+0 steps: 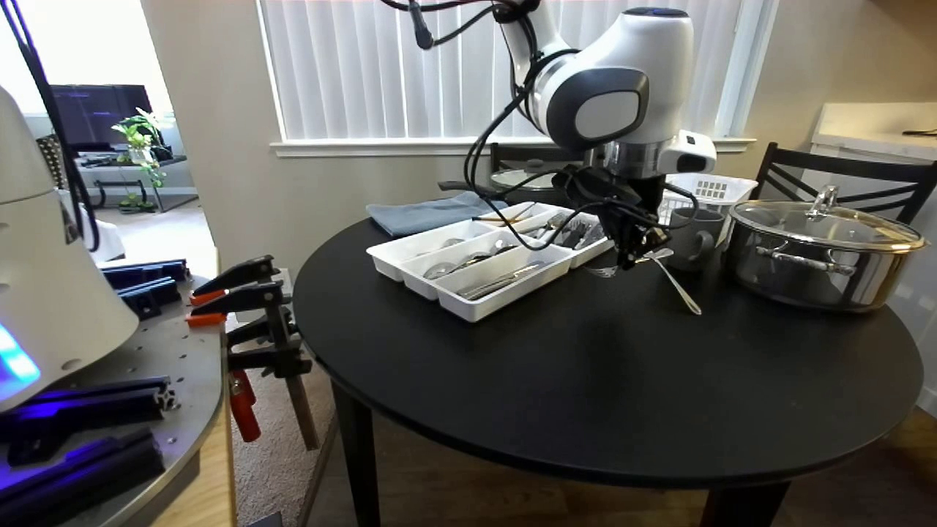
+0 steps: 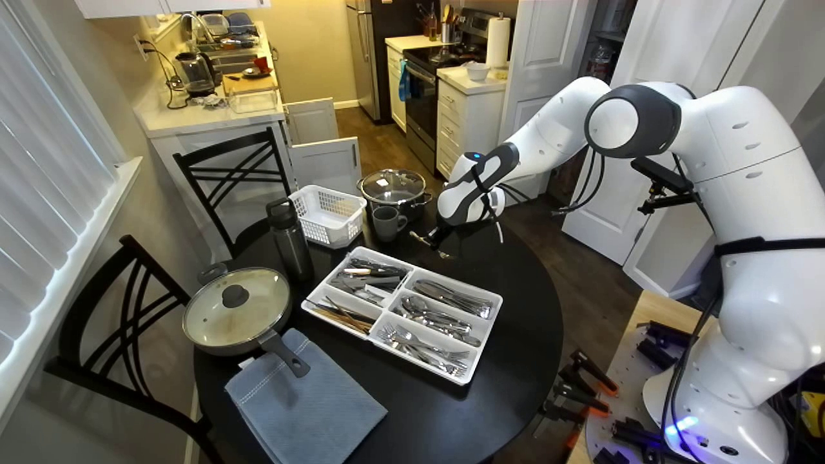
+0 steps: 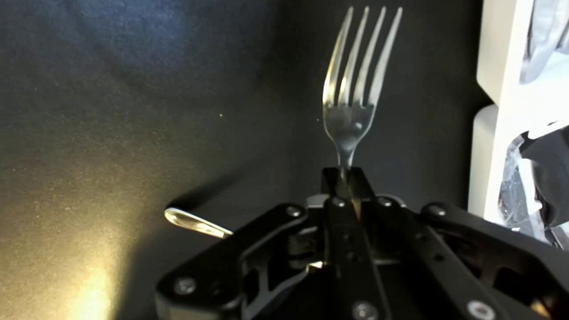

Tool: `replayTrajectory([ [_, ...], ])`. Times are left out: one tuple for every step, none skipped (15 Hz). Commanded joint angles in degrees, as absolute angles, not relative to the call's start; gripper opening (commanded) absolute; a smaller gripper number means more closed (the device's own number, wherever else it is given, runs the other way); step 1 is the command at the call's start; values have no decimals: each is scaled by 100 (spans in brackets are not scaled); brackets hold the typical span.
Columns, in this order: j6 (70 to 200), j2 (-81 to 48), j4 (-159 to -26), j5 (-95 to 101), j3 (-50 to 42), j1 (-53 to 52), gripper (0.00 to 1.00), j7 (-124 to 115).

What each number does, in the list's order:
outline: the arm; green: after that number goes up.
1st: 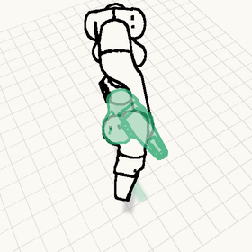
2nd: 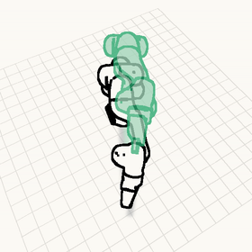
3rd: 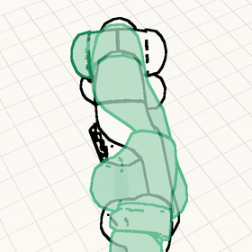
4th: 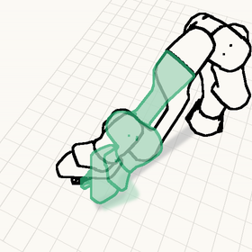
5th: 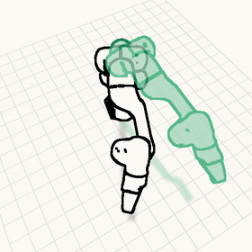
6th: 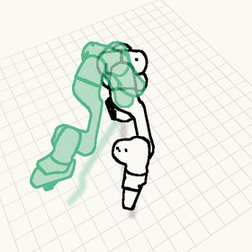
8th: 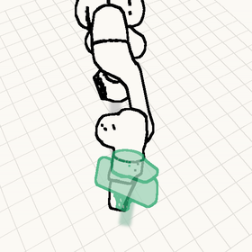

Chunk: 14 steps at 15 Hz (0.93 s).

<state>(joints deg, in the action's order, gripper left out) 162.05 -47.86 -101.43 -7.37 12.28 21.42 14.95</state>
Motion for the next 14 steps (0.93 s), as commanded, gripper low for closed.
replayTrajectory([
  [16196,-4452,-10530,-837,1325,2239,1,1701],
  [16189,-4436,-10561,-845,1351,2261,1,1731],
  [16187,-4411,-10603,-846,1356,2264,1,1738],
  [16173,-4393,-10645,-847,1365,2271,1,1748],
  [16164,-4367,-10703,-841,1372,2270,1,1760],
  [16164,-4331,-10782,-828,1389,2273,1,1796],
  [16177,-4303,-10862,-822,1420,2289,1,1851],
  [16184,-4281,-10928,-821,1448,2301,1,1895],
  [16181,-4260,-10979,-823,1475,2309,1,1937],
  [16173,-4236,-11025,-828,1507,2320,1,1975],
  [16160,-4192,-11087,-839,1571,2345,1,2035],
  [16148,-4127,-11168,-841,1634,2361,1,2099],
  [16170,-4032,-11297,-838,1725,2375,1,2182],
  [16185,-3927,-11420,-832,1792,2372,1,2235],
])
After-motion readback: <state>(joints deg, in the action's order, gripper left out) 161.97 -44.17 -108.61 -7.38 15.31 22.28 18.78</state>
